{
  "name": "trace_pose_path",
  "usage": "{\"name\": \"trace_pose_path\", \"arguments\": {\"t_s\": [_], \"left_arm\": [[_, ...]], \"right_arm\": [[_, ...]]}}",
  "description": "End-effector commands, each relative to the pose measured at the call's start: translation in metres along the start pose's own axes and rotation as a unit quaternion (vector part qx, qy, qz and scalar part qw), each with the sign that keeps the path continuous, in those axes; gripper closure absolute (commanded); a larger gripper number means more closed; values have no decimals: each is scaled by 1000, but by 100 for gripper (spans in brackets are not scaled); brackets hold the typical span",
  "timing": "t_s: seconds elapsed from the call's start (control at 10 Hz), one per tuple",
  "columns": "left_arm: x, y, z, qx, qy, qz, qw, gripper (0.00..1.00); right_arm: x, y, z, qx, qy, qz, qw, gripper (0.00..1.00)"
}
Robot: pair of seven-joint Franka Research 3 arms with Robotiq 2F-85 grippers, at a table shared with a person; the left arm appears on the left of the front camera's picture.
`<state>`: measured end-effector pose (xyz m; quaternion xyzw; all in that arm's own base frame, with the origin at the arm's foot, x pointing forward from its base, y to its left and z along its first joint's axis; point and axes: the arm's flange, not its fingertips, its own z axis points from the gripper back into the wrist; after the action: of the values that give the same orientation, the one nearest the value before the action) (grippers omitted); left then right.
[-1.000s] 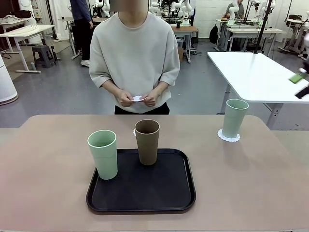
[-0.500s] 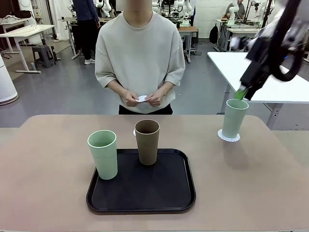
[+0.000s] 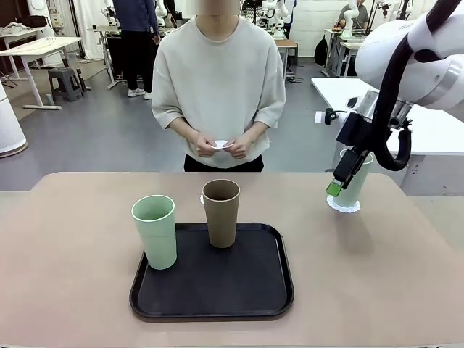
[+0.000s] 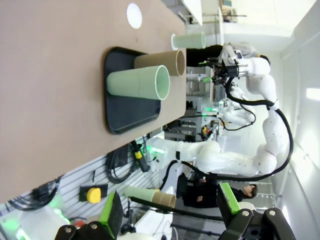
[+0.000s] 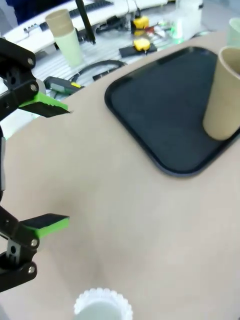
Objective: Place coasters on the table and set cups on them.
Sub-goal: Take one Reusable plastic cup from the Flat Tray and place it on a coaster set by the human.
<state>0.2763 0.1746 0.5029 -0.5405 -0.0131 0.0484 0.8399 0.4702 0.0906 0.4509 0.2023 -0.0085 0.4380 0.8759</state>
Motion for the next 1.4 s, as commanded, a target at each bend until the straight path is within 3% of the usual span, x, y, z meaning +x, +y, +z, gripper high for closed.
{"name": "trace_pose_path", "arguments": {"t_s": [0.0,0.1,0.2,0.8,1.1,1.3], "left_arm": [[-1,-2,1,-6,-3,-1,1000,0],[-1,-2,1,-6,-3,-1,1000,0],[-1,-2,1,-6,-3,-1,1000,0],[-1,-2,1,-6,-3,-1,1000,0],[-1,-2,1,-6,-3,-1,1000,0],[-1,-2,1,-6,-3,-1,1000,0]], "right_arm": [[-9,-1,15,42,-21,7,999,0],[-14,0,19,63,-12,3,998,0],[-5,-2,5,17,-9,2,1000,0],[-5,0,9,27,-13,6,1000,0],[47,28,-29,-48,-14,152,987,0],[73,24,-48,-42,-89,193,976,0]]}}
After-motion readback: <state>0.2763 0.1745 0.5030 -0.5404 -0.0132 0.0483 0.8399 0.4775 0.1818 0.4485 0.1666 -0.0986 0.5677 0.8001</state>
